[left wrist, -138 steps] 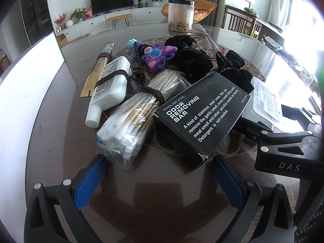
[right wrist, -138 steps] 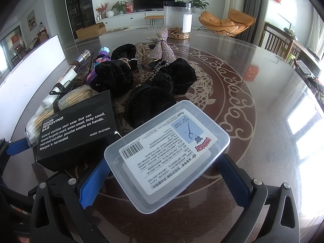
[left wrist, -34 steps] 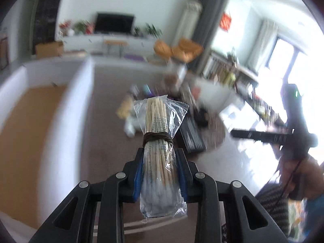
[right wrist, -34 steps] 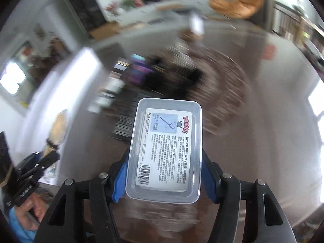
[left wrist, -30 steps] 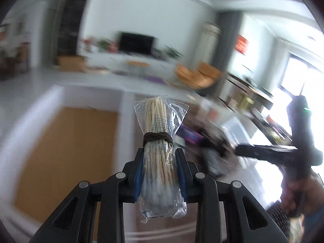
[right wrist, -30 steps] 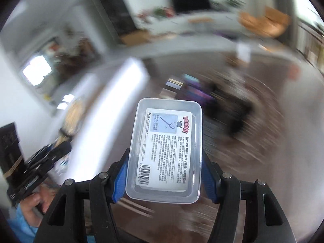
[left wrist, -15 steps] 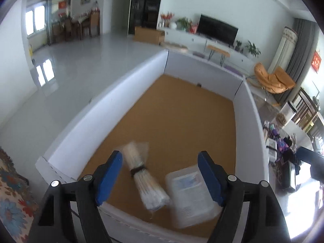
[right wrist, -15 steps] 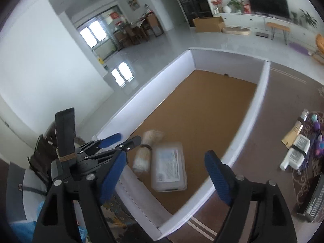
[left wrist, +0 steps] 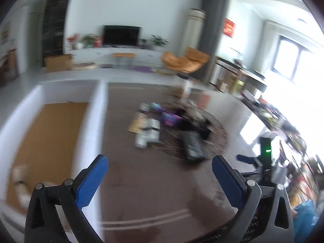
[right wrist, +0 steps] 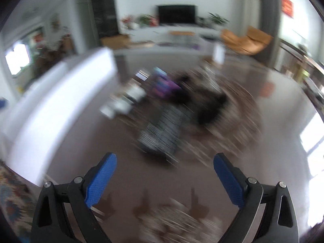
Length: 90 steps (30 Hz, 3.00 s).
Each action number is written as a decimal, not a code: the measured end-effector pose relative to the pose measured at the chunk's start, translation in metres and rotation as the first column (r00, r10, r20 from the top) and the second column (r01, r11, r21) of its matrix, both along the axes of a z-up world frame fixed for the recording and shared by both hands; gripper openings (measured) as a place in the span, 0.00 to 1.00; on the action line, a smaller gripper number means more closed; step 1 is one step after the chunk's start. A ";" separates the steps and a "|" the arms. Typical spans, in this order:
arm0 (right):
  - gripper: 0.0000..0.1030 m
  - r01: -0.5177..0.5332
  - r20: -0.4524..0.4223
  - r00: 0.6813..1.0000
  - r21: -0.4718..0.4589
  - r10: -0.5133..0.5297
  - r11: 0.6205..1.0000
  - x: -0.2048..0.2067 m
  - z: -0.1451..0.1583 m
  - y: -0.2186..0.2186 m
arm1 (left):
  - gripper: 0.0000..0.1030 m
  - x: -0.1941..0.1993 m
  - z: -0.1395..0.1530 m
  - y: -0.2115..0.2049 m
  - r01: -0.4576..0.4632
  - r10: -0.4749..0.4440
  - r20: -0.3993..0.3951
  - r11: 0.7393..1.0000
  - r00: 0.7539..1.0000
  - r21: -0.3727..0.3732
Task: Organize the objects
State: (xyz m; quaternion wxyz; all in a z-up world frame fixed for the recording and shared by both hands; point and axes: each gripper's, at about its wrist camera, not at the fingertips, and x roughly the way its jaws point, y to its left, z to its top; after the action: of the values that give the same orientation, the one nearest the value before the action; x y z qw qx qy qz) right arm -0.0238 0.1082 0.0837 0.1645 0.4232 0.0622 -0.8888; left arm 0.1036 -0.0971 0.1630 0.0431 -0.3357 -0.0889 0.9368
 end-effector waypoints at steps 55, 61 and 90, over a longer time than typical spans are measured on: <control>0.74 -0.040 0.150 0.988 -0.035 0.045 0.999 -0.109 -0.032 -0.059 | 1.00 -0.106 -0.158 0.018 -0.014 0.068 0.273 0.980 0.960 -0.196; 0.60 0.009 0.111 0.994 -0.060 -0.002 0.998 -0.065 -0.040 -0.006 | 1.00 -0.106 -0.158 0.018 -0.015 0.069 0.273 0.980 0.960 -0.196; 0.65 0.093 -0.039 0.995 0.014 -0.092 0.996 -0.006 -0.053 0.059 | 0.52 -0.270 -0.144 0.005 -0.040 0.112 0.327 0.975 0.938 -0.220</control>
State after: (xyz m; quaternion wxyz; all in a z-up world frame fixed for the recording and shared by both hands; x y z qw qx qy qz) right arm -0.0301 0.1669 0.0307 0.1186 0.4096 0.0528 -0.9030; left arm -0.1664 -0.0925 0.0189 -0.0447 -0.4901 -0.0084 0.8705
